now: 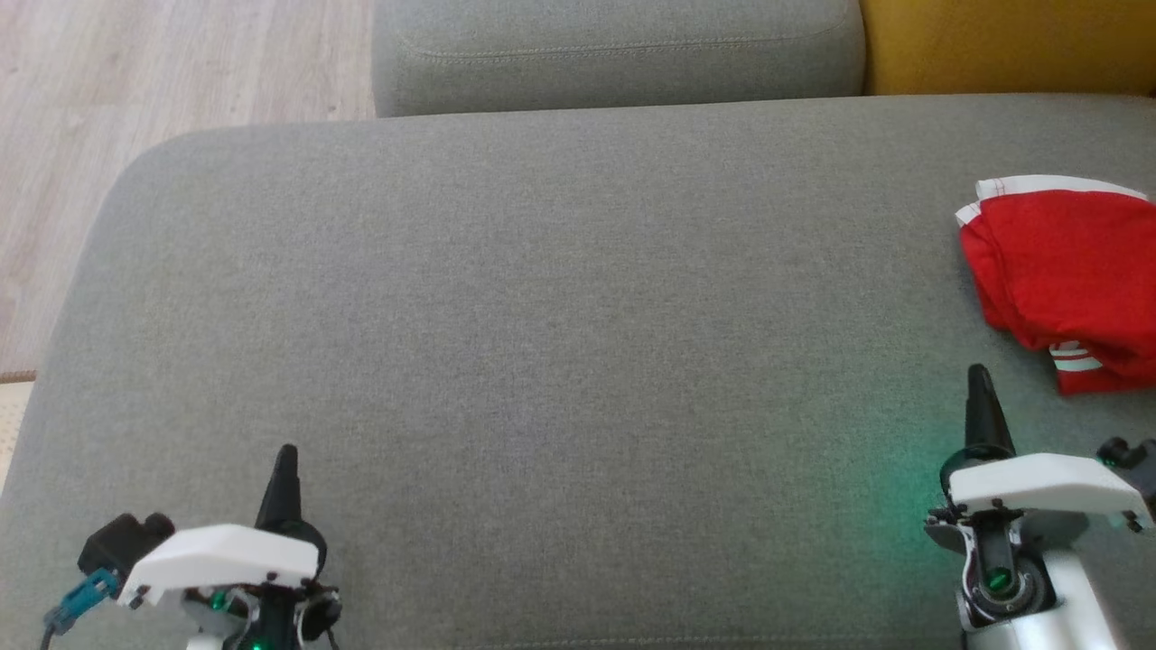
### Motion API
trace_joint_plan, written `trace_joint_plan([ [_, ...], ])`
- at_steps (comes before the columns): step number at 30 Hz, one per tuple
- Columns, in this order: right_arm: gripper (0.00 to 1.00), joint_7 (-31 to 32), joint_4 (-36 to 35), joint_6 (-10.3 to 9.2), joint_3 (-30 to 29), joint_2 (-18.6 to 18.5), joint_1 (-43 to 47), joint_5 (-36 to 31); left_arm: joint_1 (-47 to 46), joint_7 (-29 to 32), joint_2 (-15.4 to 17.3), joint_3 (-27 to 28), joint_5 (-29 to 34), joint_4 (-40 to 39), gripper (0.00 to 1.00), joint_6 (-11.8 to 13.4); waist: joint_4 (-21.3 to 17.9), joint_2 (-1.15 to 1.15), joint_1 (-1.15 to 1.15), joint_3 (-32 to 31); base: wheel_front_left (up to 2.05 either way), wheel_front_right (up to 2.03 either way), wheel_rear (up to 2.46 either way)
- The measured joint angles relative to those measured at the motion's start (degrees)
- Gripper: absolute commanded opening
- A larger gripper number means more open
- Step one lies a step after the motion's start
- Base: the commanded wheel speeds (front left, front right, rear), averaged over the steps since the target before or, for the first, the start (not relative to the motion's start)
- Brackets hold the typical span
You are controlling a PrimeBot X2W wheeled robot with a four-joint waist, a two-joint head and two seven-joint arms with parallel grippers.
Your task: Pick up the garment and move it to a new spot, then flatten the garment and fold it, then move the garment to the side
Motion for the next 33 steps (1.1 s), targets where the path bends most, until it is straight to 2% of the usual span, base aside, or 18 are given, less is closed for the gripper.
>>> trace_joint_plan([
  [33, 0.00, 5.28, -5.83, 0.00, -2.00, 0.00, 2.18, 21.65, -1.10, 5.08, 0.01, 3.38, -19.36, -2.11, 0.00, -3.11, 0.03, 0.00, 0.00, -0.98, 0.00, 0.00, 0.00],
])
